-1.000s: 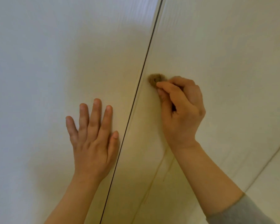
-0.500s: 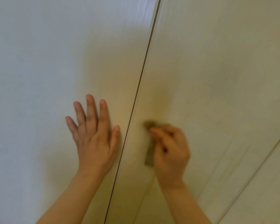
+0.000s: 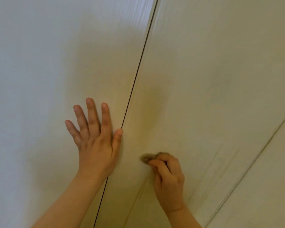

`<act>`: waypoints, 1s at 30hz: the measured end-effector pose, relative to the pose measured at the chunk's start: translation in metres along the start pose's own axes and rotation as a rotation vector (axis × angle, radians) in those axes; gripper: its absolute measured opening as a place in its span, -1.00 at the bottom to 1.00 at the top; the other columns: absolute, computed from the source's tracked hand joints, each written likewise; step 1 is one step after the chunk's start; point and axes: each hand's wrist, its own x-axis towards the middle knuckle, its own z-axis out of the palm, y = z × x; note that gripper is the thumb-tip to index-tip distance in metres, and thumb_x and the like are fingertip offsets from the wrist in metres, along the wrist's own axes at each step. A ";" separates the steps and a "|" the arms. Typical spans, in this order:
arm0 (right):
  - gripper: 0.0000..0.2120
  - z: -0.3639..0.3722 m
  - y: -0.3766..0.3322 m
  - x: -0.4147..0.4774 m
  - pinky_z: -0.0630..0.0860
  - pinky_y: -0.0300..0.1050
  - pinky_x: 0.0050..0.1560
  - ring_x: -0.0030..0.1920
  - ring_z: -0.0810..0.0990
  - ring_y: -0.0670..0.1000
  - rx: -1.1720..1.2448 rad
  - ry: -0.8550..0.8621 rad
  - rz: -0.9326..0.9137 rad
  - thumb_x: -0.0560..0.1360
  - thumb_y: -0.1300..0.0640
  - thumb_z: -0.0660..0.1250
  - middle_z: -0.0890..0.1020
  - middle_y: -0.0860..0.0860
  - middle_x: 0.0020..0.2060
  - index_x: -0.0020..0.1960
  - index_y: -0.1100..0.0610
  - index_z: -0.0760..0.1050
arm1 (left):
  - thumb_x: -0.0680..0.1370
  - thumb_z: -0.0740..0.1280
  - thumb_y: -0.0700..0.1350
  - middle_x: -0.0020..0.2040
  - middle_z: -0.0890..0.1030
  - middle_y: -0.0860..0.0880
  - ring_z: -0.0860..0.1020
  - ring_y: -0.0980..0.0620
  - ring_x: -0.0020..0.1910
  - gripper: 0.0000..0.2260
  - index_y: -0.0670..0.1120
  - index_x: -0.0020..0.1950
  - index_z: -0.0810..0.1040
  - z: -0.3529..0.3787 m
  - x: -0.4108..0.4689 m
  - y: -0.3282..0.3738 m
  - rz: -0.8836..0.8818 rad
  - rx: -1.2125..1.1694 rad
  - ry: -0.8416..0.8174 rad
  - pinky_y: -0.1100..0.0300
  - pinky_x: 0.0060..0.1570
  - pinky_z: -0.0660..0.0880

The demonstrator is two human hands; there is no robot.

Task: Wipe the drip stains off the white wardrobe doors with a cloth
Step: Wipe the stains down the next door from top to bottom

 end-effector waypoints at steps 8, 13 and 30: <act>-0.91 -0.056 0.009 0.142 0.43 -0.23 -0.05 -0.03 0.53 0.03 -0.075 0.451 0.095 0.51 0.35 0.34 0.47 -0.01 -0.05 -0.04 0.25 0.62 | 0.66 -0.02 0.12 0.59 -0.36 -0.06 -0.38 -0.18 0.55 -0.38 -0.04 0.63 -0.21 -0.002 0.001 0.002 0.008 -0.007 0.008 -0.21 0.44 -0.44; -0.90 -0.035 0.027 0.128 0.49 -0.12 -0.01 0.00 0.55 0.12 -0.104 0.483 0.133 0.51 0.36 0.31 0.55 0.14 -0.07 -0.06 0.27 0.60 | 0.66 -0.01 0.11 0.58 -0.36 -0.06 -0.40 -0.18 0.54 -0.38 -0.05 0.63 -0.22 -0.001 0.002 0.003 0.016 -0.003 0.016 -0.21 0.43 -0.44; -0.91 -0.048 0.030 0.140 0.36 -0.44 -0.08 -0.04 0.47 -0.16 -0.103 0.608 0.286 0.55 0.26 0.35 0.53 0.05 -0.05 0.02 0.24 0.58 | 0.66 -0.01 0.10 0.59 -0.34 -0.12 -0.32 -0.30 0.55 -0.37 -0.09 0.63 -0.19 0.001 0.003 0.005 0.026 0.010 0.044 -0.21 0.41 -0.46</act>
